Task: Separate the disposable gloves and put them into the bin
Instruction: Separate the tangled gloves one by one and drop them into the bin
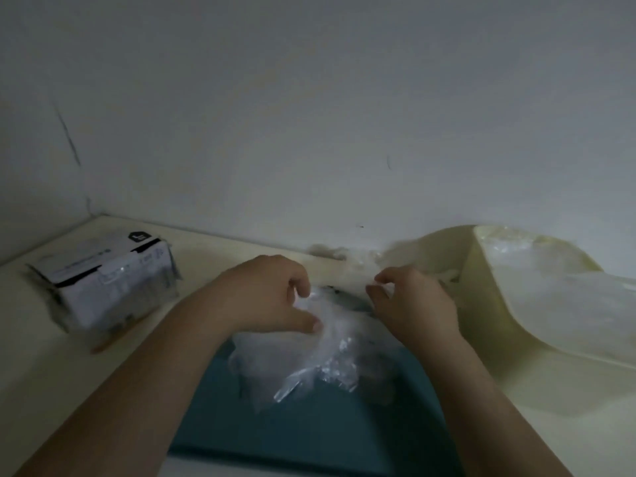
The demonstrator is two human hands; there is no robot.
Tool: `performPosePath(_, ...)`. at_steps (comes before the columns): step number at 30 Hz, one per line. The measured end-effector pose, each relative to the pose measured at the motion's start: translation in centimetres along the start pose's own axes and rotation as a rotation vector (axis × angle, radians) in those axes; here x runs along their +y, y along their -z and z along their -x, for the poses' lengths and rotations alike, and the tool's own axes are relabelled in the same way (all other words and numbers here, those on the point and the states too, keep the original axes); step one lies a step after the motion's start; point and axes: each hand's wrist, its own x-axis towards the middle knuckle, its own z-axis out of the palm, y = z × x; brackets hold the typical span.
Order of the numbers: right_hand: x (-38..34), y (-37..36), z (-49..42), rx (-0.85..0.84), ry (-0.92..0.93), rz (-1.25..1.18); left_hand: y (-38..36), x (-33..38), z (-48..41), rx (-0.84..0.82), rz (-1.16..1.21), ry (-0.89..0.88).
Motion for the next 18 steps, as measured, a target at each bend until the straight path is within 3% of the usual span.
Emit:
performPosePath(2, -0.6, 0.1, 0.0, -0.002, 0.022, 0.03, 0.1, -0.6, 0.5, -0.192, -0.225, 0.101)
performPosePath(4, -1.5, 0.7, 0.1, 0.006, 0.09, -0.006, -1.2, -0.5, 0.1, -0.267, -0.288, 0.1)
performPosePath(7, -2.5, 1.8, 0.8, 0.041, 0.245, -0.155, -3.2, -0.3, -1.5, -0.175, -0.2, -0.004)
performPosePath(10, -2.8, 1.9, 1.4, -0.052, 0.279, -0.328, -3.2, -0.6, -2.0, -0.077, -0.049, -0.018)
performPosePath(14, -1.4, 0.7, 1.0, -0.298, 0.192, -0.29, -2.0, -1.1, -1.7, 0.041, 0.219, -0.05)
performPosePath(18, -0.3, -0.4, 0.5, -0.393, 0.129, -0.316, -0.9, -1.6, -1.6, 0.154, 0.294, -0.107)
